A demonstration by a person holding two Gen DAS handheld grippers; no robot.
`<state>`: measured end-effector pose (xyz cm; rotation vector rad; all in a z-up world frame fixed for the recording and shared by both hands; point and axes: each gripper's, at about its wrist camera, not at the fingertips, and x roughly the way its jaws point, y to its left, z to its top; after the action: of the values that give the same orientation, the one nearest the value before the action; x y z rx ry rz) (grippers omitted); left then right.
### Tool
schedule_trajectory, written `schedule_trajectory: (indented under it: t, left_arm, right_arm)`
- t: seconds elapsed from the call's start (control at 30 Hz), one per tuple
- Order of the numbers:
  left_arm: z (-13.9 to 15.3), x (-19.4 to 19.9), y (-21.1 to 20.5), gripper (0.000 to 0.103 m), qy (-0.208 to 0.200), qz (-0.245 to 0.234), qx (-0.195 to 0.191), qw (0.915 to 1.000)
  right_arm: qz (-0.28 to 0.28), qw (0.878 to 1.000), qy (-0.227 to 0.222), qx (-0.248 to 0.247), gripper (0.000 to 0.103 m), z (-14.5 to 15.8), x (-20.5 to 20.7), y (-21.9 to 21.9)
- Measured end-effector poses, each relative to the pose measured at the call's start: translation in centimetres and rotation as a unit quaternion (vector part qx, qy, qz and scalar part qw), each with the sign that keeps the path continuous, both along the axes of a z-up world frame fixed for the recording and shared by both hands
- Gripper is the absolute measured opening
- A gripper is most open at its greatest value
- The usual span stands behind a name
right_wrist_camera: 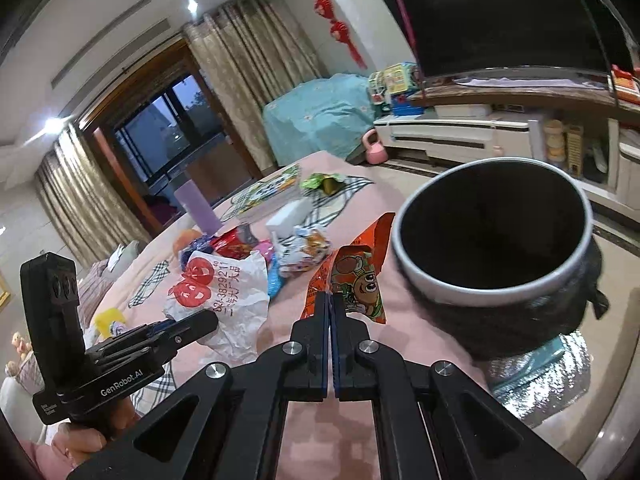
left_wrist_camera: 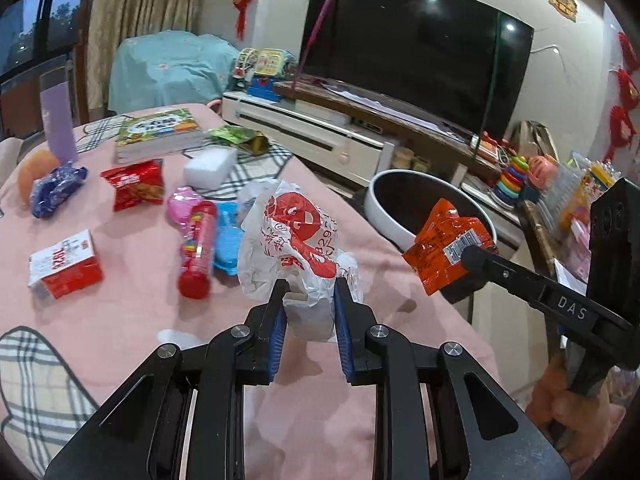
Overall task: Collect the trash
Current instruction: 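Carry the bag and wrapper over the bin and release both into it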
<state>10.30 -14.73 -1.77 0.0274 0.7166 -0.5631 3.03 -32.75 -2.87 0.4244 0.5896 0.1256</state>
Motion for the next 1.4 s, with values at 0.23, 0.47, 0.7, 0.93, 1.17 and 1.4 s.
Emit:
schedule_trajectory:
  t: [0.23, 0.47, 0.7, 0.93, 1.17, 1.4]
  left_arm:
    - [0.5, 0.1, -2.3, 0.021, -0.004, -0.02, -0.001, 0.9998]
    - [1.1, 0.3, -5.1, 0.021, -0.01, -0.043, -0.002, 0.999]
    - [1.4, 0.7, -7.7, 0.021, -0.013, -0.061, 0.003, 0.998]
    - [1.4, 1.6, -9.8, 0.021, -0.008, -0.072, 0.006, 0.9974]
    - [1.3, 2.7, -12.0, 0.021, -0.003, -0.081, 0.012, 0.9966]
    - [1.2, 4.0, -14.2, 0.021, 0.003, -0.087, 0.018, 0.996]
  right_arm:
    - [-0.023, 1.0, -0.005, -0.001, 0.001, 0.3, -0.9, -2.1]
    - [-0.041, 0.999, -0.008, -0.006, 0.001, 0.5, -1.5, -4.2]
    - [-0.058, 0.998, -0.008, -0.008, 0.001, 0.6, -1.7, -6.6]
    - [-0.067, 0.998, -0.004, -0.011, 0.001, 0.3, -1.1, -8.4]
    - [-0.072, 0.997, 0.01, -0.008, 0.001, 0.0, -0.2, -10.1]
    - [-0.076, 0.997, 0.02, -0.012, 0.001, 0.1, 0.7, -11.5]
